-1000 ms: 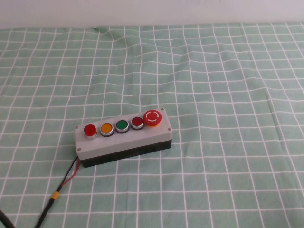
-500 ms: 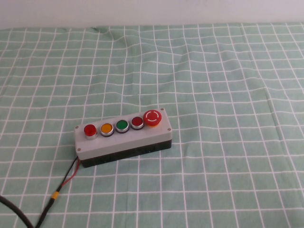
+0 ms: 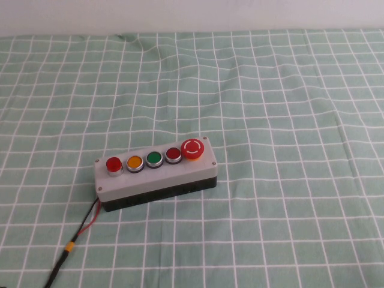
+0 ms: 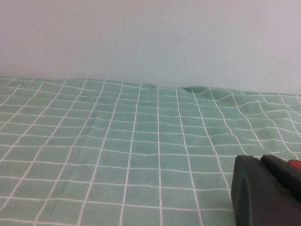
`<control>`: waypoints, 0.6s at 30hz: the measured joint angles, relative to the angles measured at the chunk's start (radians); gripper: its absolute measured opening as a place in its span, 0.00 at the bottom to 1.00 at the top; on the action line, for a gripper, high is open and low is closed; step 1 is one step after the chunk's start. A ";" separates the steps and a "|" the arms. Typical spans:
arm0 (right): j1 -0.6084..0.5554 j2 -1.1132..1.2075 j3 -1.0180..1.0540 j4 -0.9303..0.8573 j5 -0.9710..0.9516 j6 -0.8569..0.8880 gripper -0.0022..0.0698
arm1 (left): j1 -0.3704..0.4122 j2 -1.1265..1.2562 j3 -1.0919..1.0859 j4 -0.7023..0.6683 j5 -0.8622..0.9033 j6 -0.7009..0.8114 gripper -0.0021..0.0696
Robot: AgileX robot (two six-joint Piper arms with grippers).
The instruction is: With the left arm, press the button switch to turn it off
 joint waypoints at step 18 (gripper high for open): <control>0.000 0.000 0.000 0.000 0.000 0.000 0.01 | 0.000 -0.094 0.039 0.004 0.355 0.008 0.02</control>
